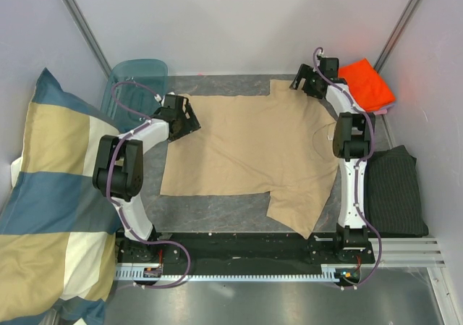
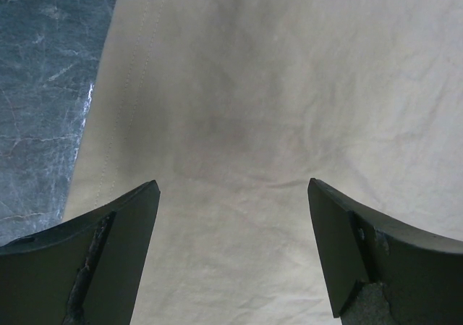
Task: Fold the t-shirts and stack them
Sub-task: Flatten out the tshirt
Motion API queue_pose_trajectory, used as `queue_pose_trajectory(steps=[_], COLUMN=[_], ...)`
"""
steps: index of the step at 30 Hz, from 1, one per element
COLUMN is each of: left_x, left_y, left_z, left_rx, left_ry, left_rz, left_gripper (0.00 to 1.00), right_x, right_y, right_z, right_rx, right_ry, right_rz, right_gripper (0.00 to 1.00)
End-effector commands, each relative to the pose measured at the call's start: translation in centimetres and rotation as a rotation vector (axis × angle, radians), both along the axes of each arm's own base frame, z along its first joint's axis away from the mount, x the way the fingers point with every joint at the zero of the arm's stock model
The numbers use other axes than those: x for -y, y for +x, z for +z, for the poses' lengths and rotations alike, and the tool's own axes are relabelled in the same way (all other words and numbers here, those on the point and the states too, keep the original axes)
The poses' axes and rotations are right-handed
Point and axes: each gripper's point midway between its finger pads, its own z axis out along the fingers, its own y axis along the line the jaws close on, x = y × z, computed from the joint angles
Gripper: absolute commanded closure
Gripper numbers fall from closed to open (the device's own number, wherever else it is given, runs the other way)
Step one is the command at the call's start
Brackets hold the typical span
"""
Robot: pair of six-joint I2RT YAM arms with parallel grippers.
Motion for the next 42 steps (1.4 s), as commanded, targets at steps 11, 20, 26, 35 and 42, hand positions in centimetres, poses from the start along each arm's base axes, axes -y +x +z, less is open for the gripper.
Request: queue_pose_trajectory(steps=[11, 20, 26, 35, 42], left_x=[0.8, 1.5, 1.6, 0.0, -1.5], left_y=[2.9, 0.6, -2.4, -7.0, -8.8], left_z=[6.4, 7.2, 7.7, 10.0, 12.3], left_rx=[0.165, 0.171, 0.156, 0.178, 0.241], left_ry=[-0.019, -0.073, -0.087, -0.132, -0.167], left_rz=[-0.066, -0.094, -0.108, -0.012, 0.021], left_gripper=[0.09, 0.09, 0.0, 0.0, 0.0], right_x=[-5.1, -3.7, -5.1, 0.5, 1.5], right_y=[-2.6, -10.6, -19.1, -28.0, -29.2], right_z=[18.6, 18.4, 16.7, 18.8, 22.5], right_rx=[0.331, 0.204, 0.104, 0.157, 0.267], right_ry=[0.19, 0.032, -0.224, -0.533, -0.483], right_rz=[0.246, 0.055, 0.014, -0.31, -0.364], right_gripper=[0.02, 0.02, 0.02, 0.02, 0.02])
